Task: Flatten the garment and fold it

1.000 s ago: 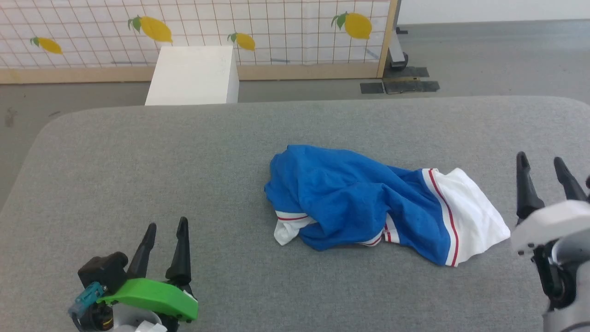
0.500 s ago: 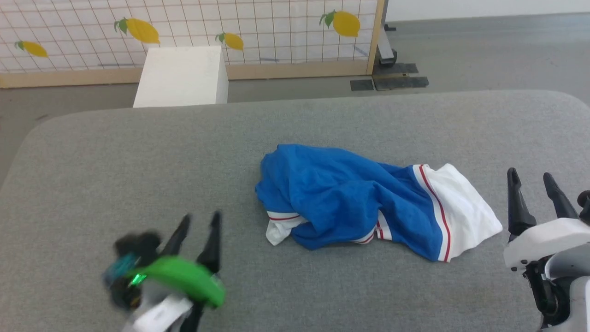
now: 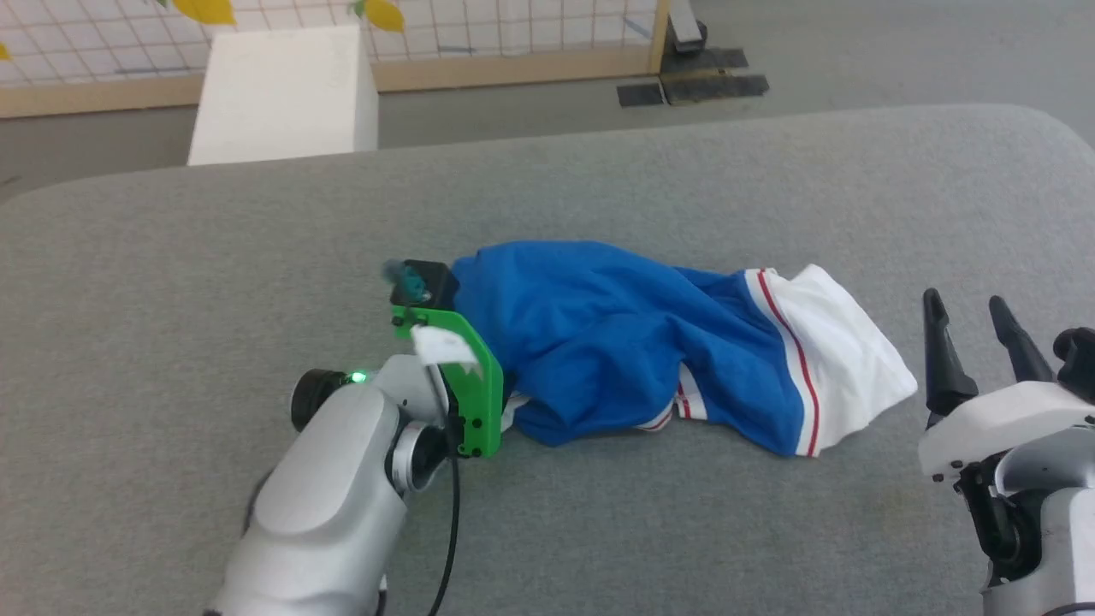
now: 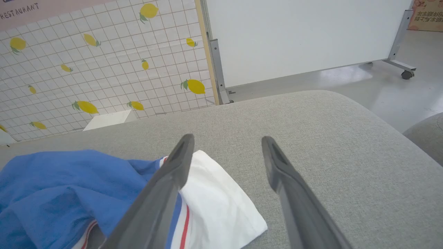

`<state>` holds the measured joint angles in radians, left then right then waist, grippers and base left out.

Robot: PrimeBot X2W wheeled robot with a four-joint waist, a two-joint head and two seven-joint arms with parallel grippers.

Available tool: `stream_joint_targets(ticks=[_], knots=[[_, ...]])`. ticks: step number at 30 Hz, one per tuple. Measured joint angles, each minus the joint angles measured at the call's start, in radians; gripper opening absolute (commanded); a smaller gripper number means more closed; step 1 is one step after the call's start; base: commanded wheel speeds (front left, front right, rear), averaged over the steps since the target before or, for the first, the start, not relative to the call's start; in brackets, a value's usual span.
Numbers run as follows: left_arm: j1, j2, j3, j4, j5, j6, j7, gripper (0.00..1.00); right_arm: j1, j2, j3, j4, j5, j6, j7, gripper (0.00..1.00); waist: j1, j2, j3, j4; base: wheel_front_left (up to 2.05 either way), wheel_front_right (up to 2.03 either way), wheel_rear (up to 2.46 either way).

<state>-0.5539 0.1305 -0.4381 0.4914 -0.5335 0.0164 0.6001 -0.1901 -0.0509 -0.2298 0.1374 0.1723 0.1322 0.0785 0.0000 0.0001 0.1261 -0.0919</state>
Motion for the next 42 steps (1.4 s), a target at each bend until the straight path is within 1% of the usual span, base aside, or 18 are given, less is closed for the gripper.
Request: stream_joint_targets(ticks=[1, 5, 9, 13, 14, 15, 16, 21, 24, 26, 30, 34, 39, 42], knots=[[-0.018, 0.005, -0.015, 0.019, 0.011, 0.013, 0.060, 1.00, -0.002, 0.001, 0.001, 0.003, 0.003, 0.000, -0.003, 1.00, 0.0000, 0.0000, 0.006, -0.006, 0.00, 0.00, 0.00], [-0.051, 0.022, -0.041, 0.051, 0.015, 0.034, 0.196, 1.00, -0.014, 0.000, 0.001, 0.012, 0.009, 0.000, -0.019, 1.00, 0.0000, 0.0000, 0.029, -0.027, 0.00, 0.00, 0.00], [-0.065, 0.031, -0.060, 0.054, 0.015, 0.038, 0.268, 1.00, -0.020, 0.000, 0.000, 0.022, 0.014, 0.000, -0.030, 1.00, 0.0000, 0.0000, 0.049, -0.046, 0.00, 0.00, 0.00], [-0.071, 0.038, -0.062, 0.051, 0.012, 0.036, 0.294, 1.00, -0.020, 0.000, -0.002, 0.033, 0.017, 0.000, -0.041, 1.00, 0.0000, 0.0000, 0.067, -0.058, 0.00, 0.00, 0.00], [-0.071, 0.039, -0.061, 0.049, 0.011, 0.036, 0.298, 0.43, -0.020, 0.000, -0.003, 0.036, 0.017, 0.000, -0.043, 1.00, 0.0000, 0.0000, 0.071, -0.060, 0.00, 0.00, 0.00], [-0.071, 0.038, -0.058, 0.045, 0.005, 0.035, 0.296, 0.33, -0.020, 0.000, -0.003, 0.040, 0.017, 0.000, -0.045, 1.00, 0.0001, 0.0000, 0.074, -0.061, 0.00, 0.00, 0.00], [-0.071, 0.038, -0.058, 0.042, 0.002, 0.032, 0.290, 0.00, -0.020, 0.000, -0.004, 0.043, 0.017, 0.000, -0.046, 1.00, 0.0000, 0.0000, 0.076, -0.060, 0.00, 0.00, 0.00], [-0.060, 0.022, -0.032, 0.016, -0.035, 0.028, 0.260, 0.00, -0.021, 0.000, -0.005, 0.063, 0.017, 0.000, -0.053, 1.00, 0.0000, 0.0000, 0.069, -0.047, 0.00, 0.00, 0.00], [-0.035, 0.023, -0.003, -0.005, -0.068, 0.030, 0.226, 0.00, -0.021, 0.000, -0.002, 0.074, 0.016, 0.000, -0.053, 1.00, 0.0000, 0.0000, 0.057, -0.035, 0.00, 0.00, 0.00], [-0.023, 0.030, 0.016, -0.021, -0.072, 0.037, 0.210, 0.00, -0.021, 0.000, 0.001, 0.078, 0.015, 0.000, -0.052, 1.00, 0.0000, 0.0000, 0.047, -0.026, 0.00, 0.00, 0.00], [-0.001, 0.058, 0.077, -0.074, -0.091, 0.069, 0.172, 0.00, -0.021, 0.000, 0.003, 0.083, 0.012, 0.000, -0.051, 1.00, 0.0001, 0.0000, 0.026, -0.001, 0.00, 0.00, 0.00], [0.036, 0.112, 0.139, -0.121, -0.114, 0.112, 0.155, 0.00, -0.021, 0.000, 0.008, 0.084, 0.010, 0.000, -0.042, 1.00, 0.0000, 0.0000, 0.004, 0.023, 0.00, 0.00, 0.00], [0.147, 0.175, 0.214, -0.150, -0.137, 0.181, 0.156, 0.00, -0.021, 0.001, 0.026, 0.084, 0.010, 0.000, -0.035, 1.00, 0.0000, -0.0001, -0.020, 0.045, 0.00, 0.00, 0.00], [0.220, 0.194, 0.236, -0.155, -0.148, 0.207, 0.168, 0.00, -0.021, 0.001, 0.030, 0.083, 0.010, 0.000, -0.034, 1.00, 0.0000, 0.0000, -0.025, 0.052, 0.00, 0.00, 0.00]])
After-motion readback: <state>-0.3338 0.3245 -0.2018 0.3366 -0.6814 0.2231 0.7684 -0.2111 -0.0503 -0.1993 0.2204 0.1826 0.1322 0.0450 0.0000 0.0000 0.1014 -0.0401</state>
